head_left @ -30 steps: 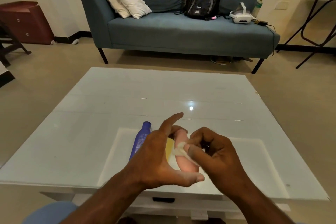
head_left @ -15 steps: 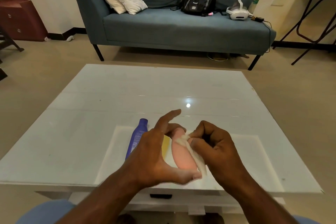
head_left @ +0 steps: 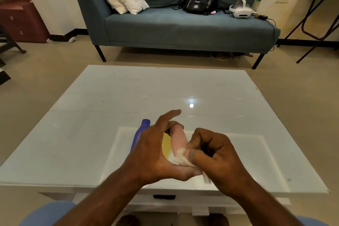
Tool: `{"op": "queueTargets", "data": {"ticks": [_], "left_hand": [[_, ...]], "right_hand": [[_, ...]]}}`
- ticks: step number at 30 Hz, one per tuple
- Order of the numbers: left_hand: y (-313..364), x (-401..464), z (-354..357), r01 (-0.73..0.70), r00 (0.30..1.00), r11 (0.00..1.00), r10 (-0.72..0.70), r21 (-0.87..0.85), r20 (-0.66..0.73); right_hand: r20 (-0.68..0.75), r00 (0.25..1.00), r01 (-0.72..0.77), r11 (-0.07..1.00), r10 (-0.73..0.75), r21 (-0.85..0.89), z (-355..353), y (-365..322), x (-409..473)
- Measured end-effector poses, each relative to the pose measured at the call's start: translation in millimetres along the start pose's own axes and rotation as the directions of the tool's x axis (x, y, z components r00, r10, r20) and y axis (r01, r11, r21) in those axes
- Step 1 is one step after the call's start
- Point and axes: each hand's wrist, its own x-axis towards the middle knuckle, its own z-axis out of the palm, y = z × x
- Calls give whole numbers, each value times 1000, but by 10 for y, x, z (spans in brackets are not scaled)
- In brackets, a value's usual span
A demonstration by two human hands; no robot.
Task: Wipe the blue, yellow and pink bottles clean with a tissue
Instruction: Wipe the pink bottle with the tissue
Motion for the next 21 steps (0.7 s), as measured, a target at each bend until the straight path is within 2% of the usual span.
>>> {"op": "queueTargets", "data": {"ticks": [3,4,8,11,14,16,19,21], "left_hand": [[83,-67,82,-20,1000,999,20,-38,7],[89,-68,95,-18,1000,999,18,-51,-8],[23,18,10,40,993,996,-49,-84,-105],[30,9,9,28,995,996,-37,-86,-96],[112,-53,126,50,994,972,-70,-228,-80],[159,-54,197,102,987,924,-141,-369,-82],[176,-18,227,213,971,861,-237,-461,5],[178,-19,228,255,967,891,-231,-374,110]], "right_hand": [[-195,979,-78,995,64,-62,-51,38,70],[-212,975,-79,994,62,-73,-76,44,83],[-61,998,20,999,-18,38,-62,-17,2],[-82,997,5,999,-1,52,-16,-12,0],[-248,962,-119,993,113,-9,-8,68,68],[-298,944,-156,988,142,-22,-2,105,92],[-309,949,-65,998,68,22,18,71,55],[-308,951,22,999,-9,38,9,-1,25]]}}
